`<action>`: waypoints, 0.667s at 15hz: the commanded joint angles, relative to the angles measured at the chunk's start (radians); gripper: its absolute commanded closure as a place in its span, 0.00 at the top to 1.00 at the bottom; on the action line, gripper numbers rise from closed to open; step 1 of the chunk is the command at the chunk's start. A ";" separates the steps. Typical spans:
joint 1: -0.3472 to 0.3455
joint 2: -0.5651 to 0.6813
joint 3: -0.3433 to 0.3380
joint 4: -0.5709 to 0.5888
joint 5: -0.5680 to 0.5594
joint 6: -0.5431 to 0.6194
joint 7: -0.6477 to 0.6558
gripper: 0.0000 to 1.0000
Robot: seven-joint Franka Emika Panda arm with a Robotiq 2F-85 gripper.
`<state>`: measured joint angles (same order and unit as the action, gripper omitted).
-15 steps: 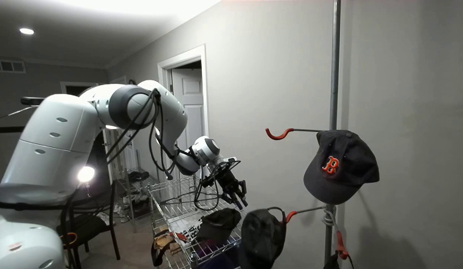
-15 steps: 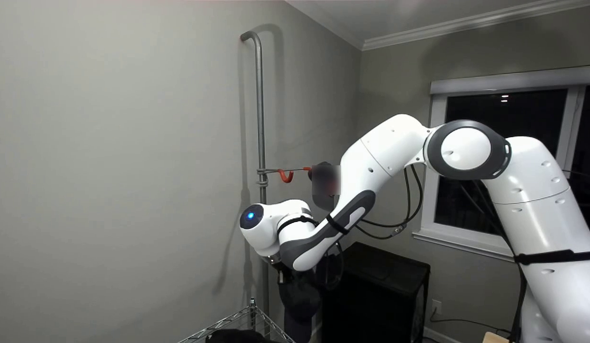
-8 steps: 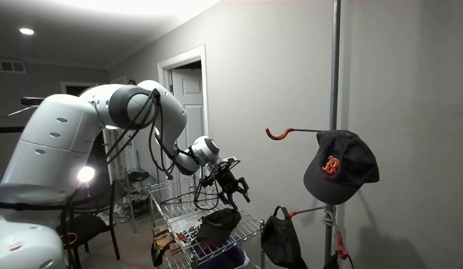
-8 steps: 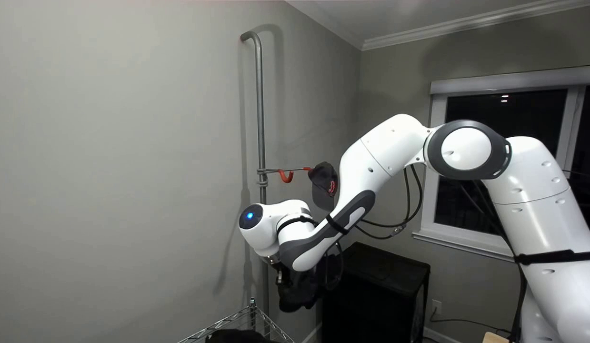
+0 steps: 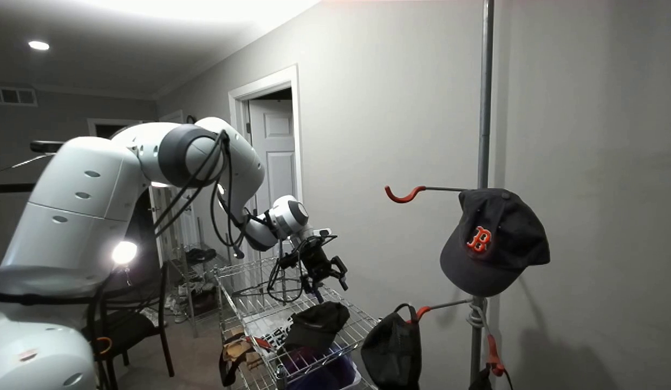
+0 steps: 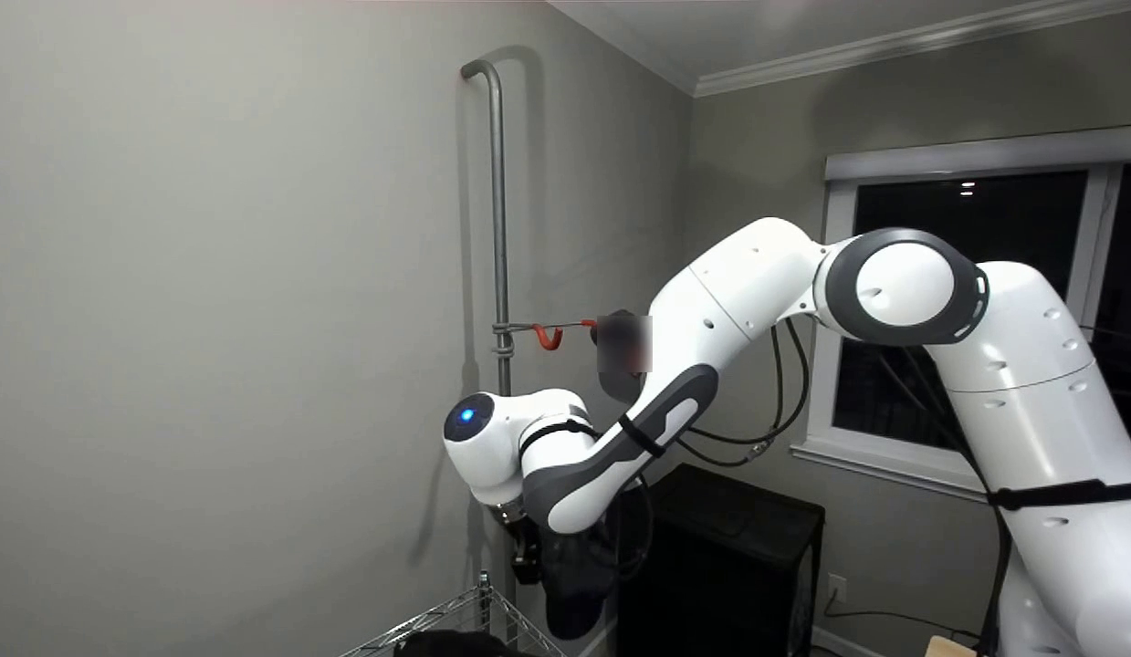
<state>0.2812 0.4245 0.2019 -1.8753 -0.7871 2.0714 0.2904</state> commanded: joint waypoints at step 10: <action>0.077 0.091 0.034 0.036 0.146 0.305 -0.124 1.00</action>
<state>0.3462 0.4978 0.2278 -1.8676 -0.7029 2.3268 0.2417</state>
